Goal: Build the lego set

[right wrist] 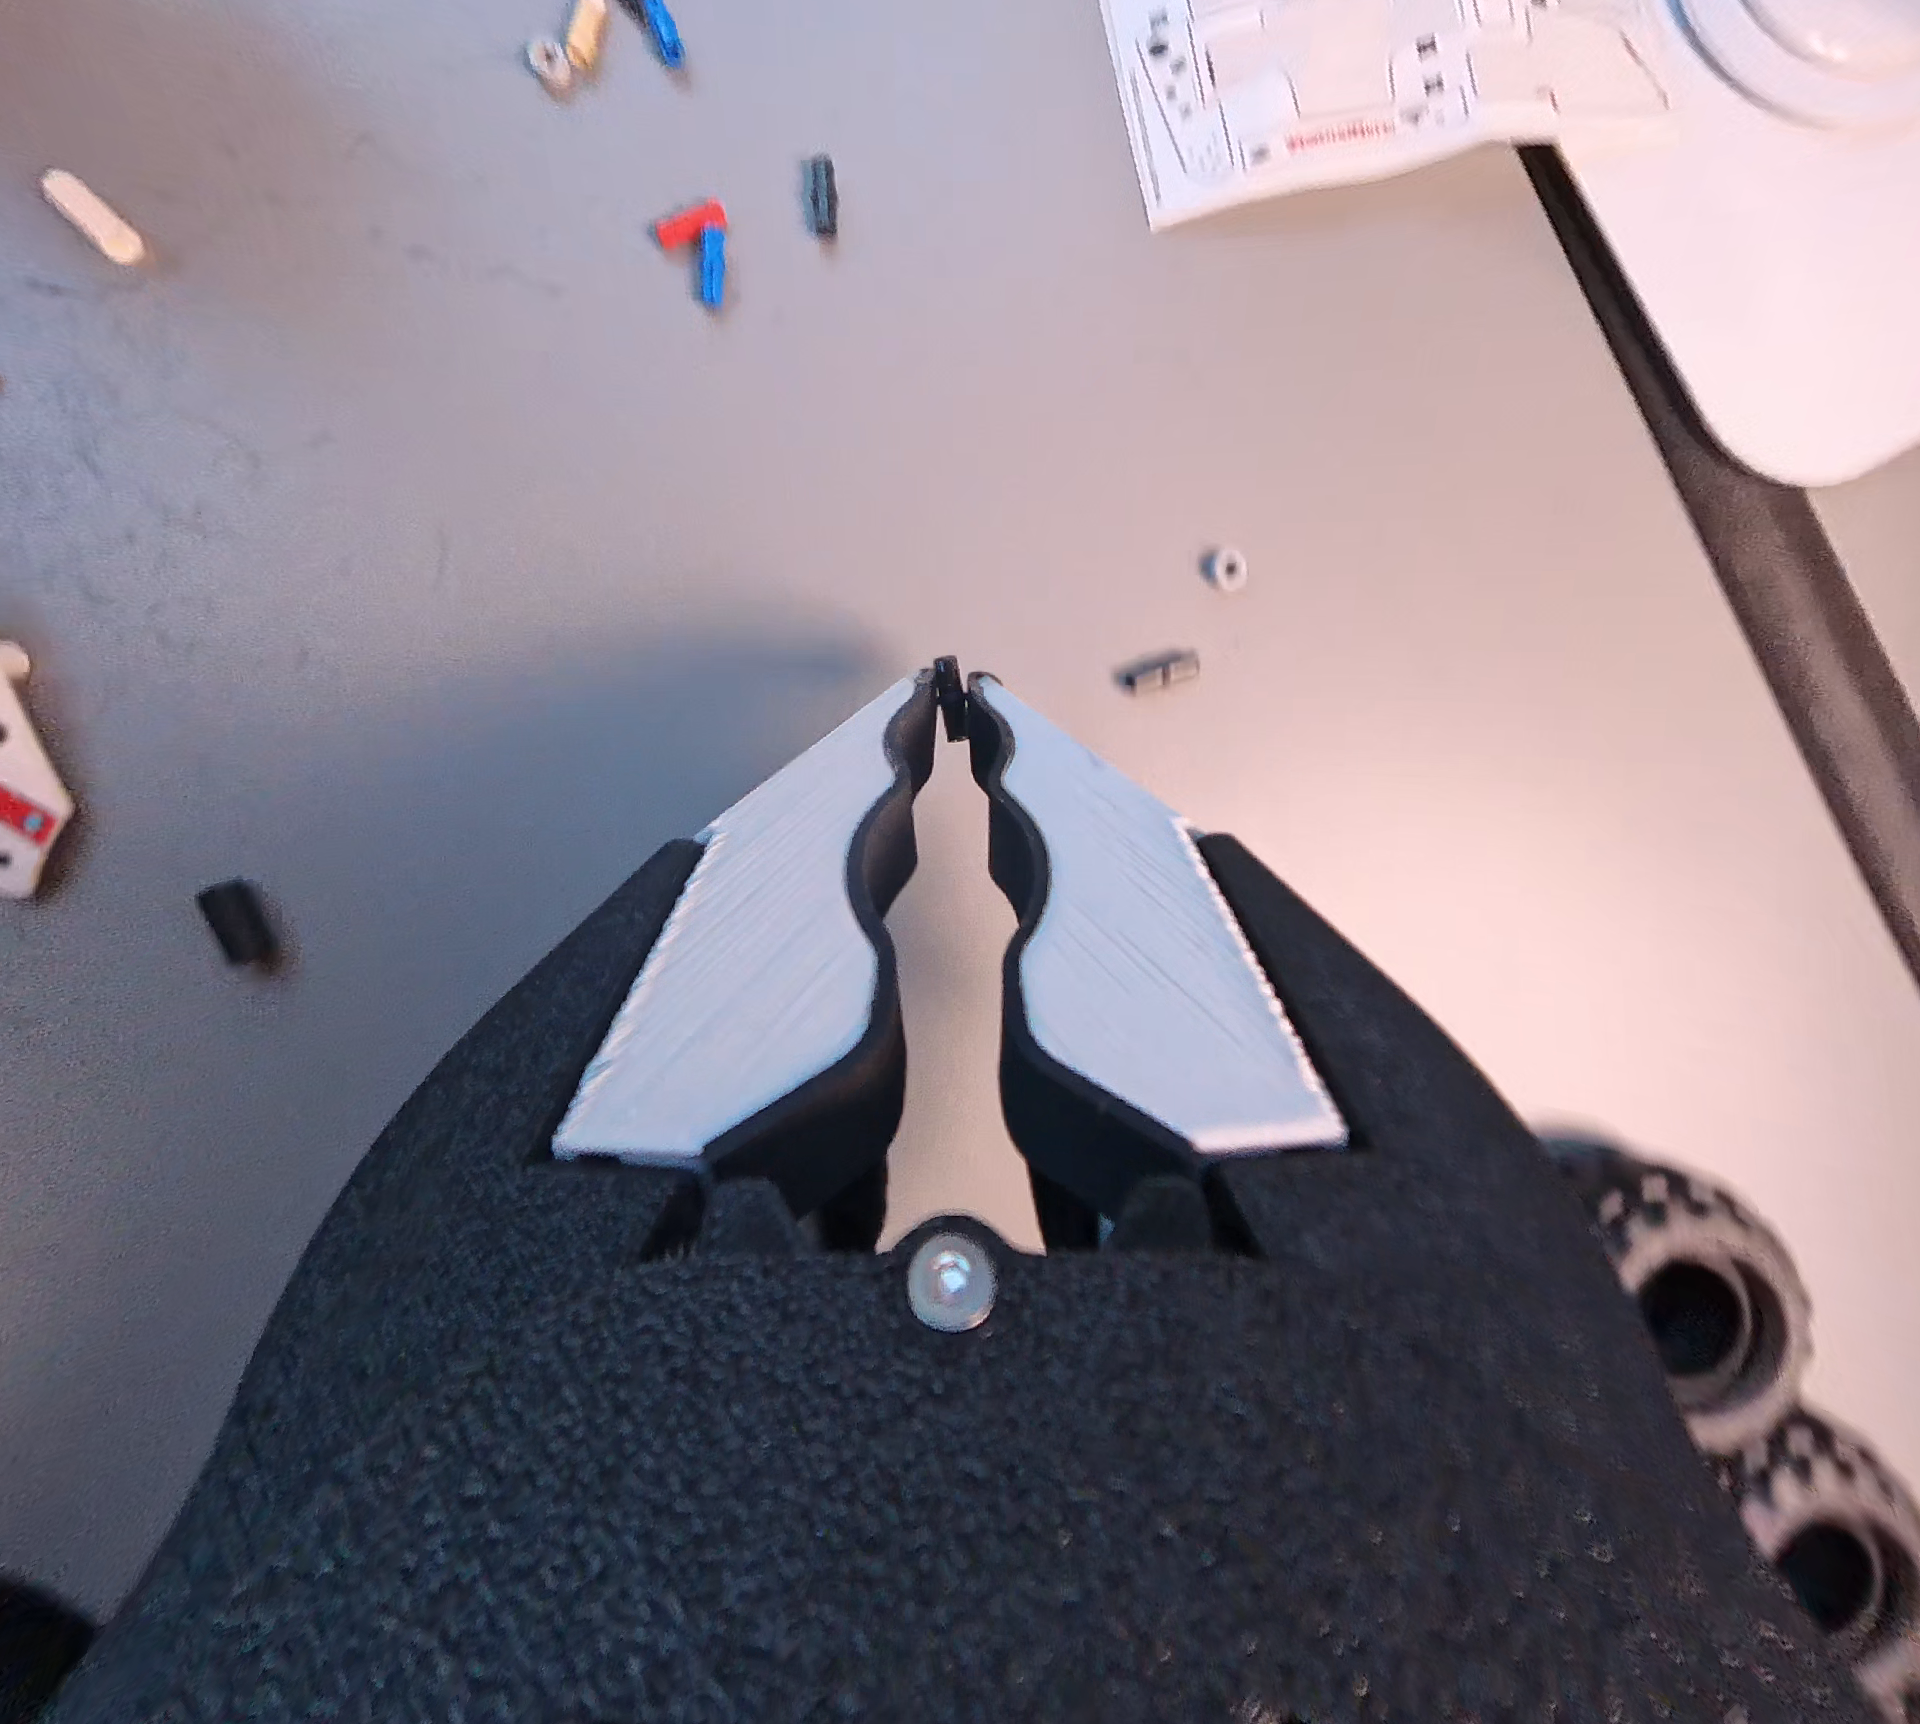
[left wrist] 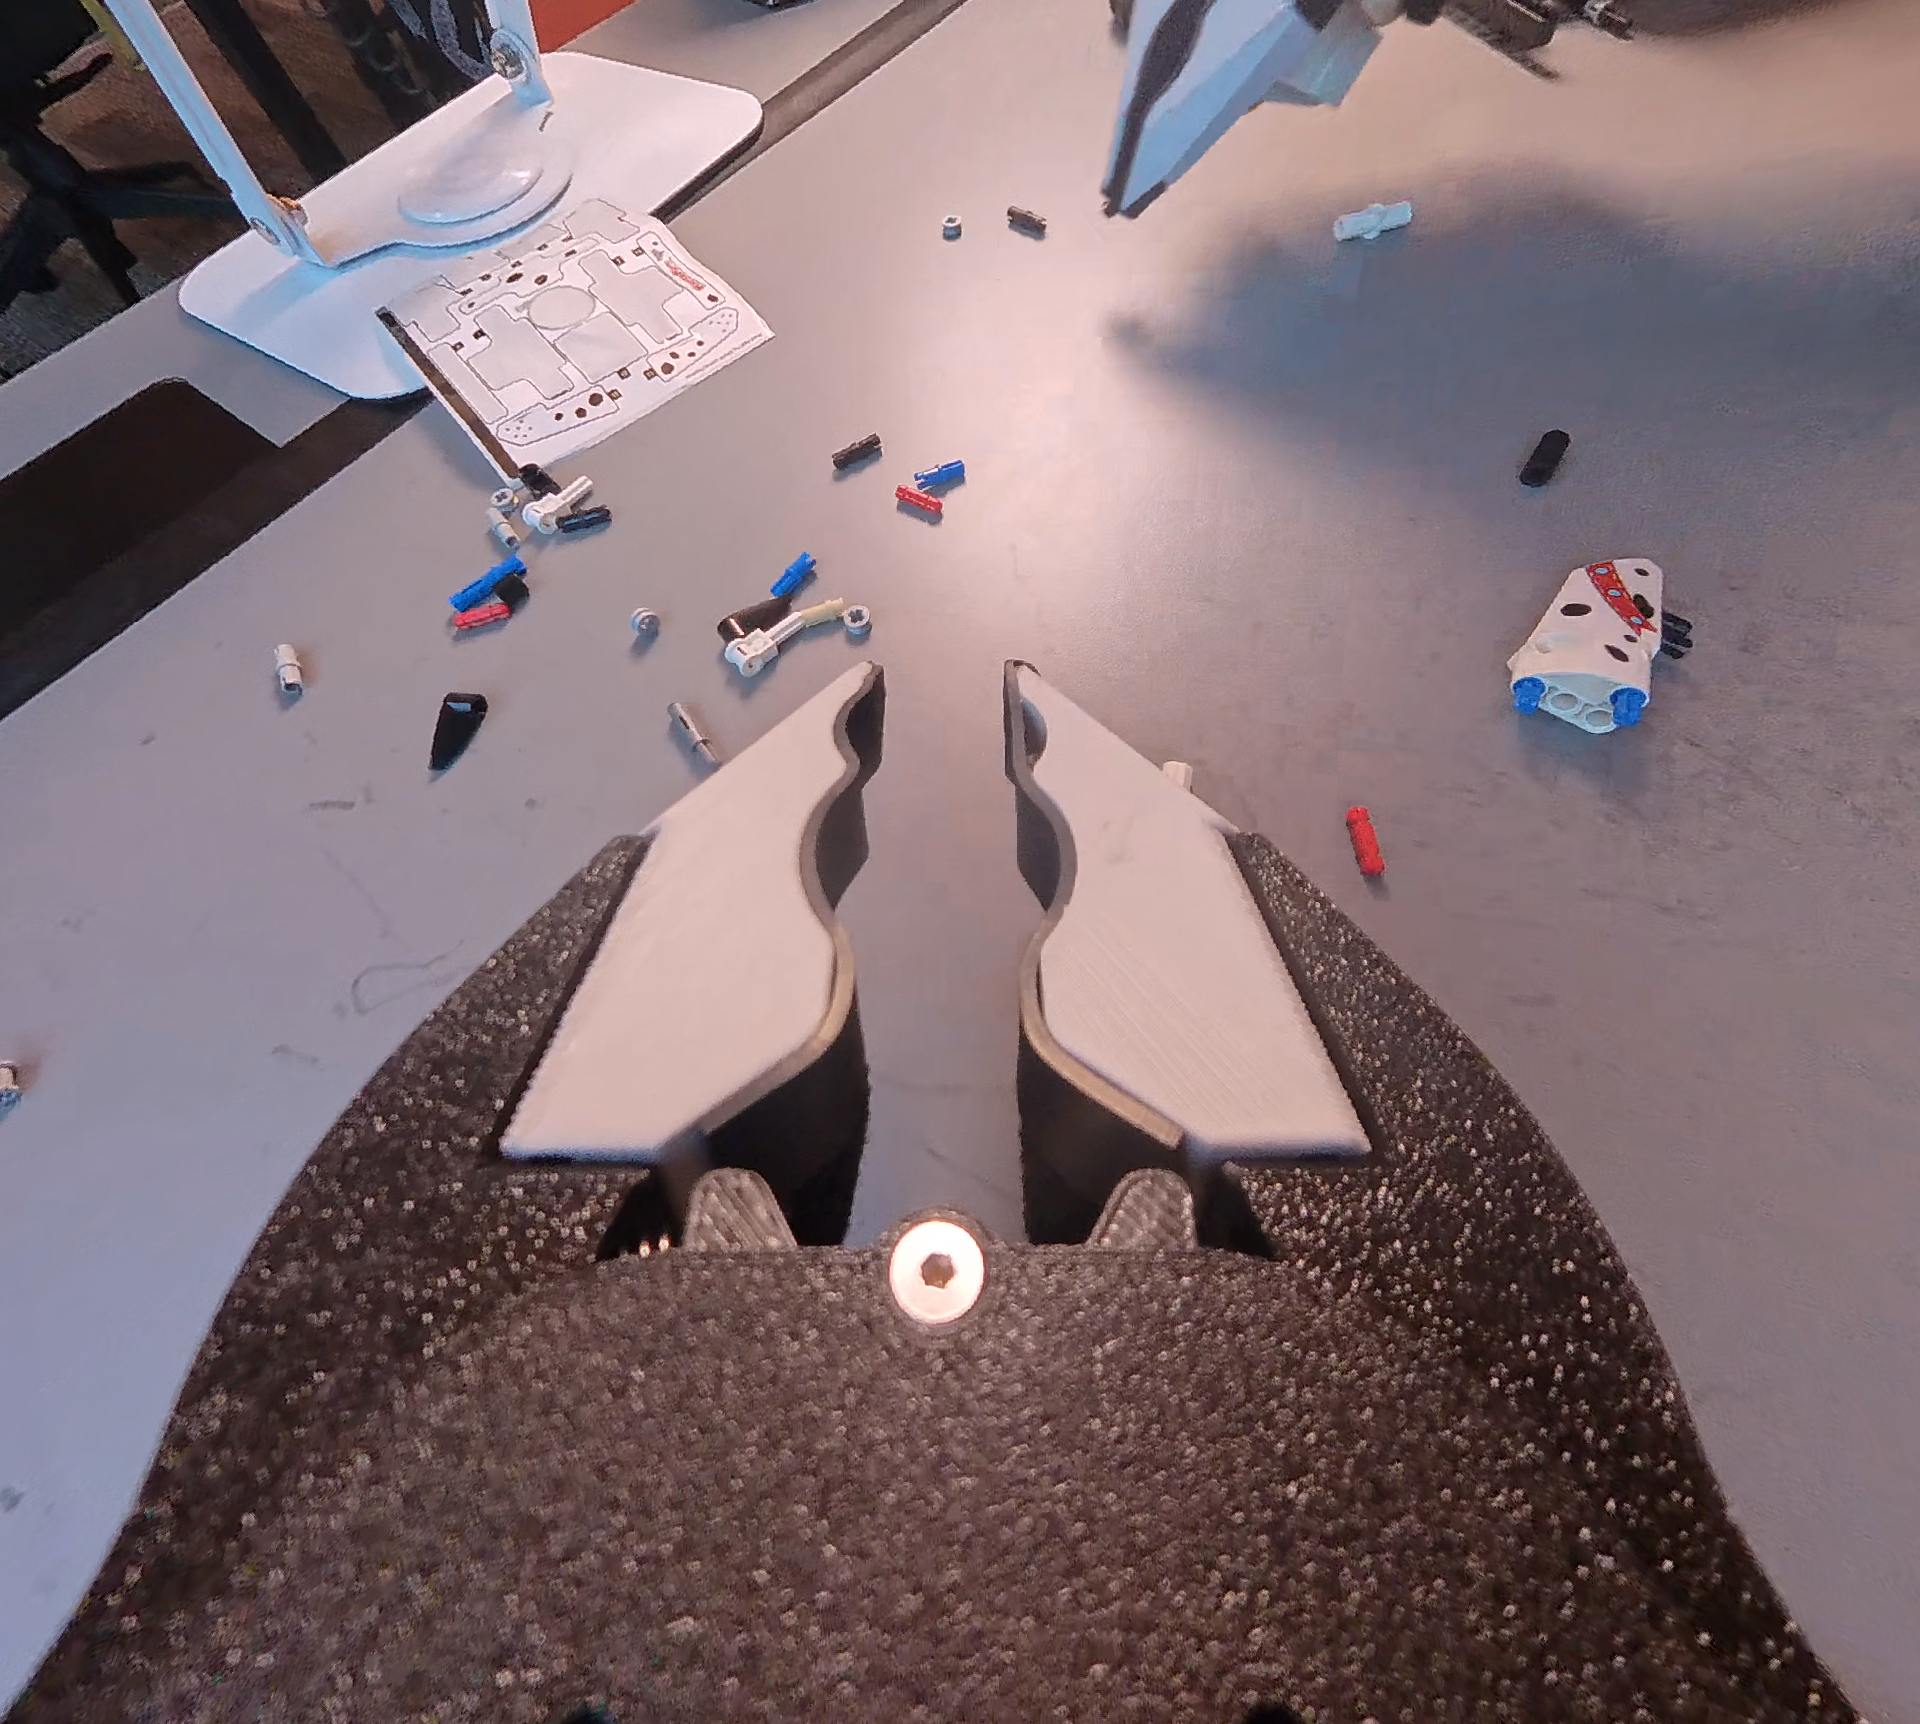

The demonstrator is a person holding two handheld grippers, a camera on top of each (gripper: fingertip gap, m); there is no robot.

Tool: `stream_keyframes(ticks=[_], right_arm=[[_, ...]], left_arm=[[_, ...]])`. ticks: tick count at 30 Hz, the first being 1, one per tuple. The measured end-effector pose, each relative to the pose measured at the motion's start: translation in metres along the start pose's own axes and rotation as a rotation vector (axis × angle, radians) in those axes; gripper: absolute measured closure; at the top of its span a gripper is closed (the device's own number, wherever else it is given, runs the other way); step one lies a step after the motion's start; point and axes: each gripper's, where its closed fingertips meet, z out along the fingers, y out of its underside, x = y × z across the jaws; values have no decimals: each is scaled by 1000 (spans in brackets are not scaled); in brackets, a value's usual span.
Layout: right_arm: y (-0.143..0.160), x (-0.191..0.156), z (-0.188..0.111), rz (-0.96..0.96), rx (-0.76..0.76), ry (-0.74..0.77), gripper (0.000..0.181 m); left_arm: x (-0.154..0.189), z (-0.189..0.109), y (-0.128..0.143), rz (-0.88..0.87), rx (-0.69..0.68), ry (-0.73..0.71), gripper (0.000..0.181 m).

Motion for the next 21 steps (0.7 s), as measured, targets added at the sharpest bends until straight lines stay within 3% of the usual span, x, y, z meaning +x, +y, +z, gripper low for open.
stream_keyframes(ticks=[5,8,13,16,21], right_arm=[[65,3,-24,122,-106,70,176],[75,-1,-24,179,-92,58,176],[75,-1,-24,178,-86,69,175],[73,3,-30,177,-61,97,159],[14,-9,-88,157,312,140,160]], left_arm=[[5,3,1,12,-9,13,159],[6,5,3,17,-17,15,159],[1,6,9,9,-41,-8,159],[-2,5,10,-10,-36,-11,159],[-1,6,11,-10,-41,-5,159]])
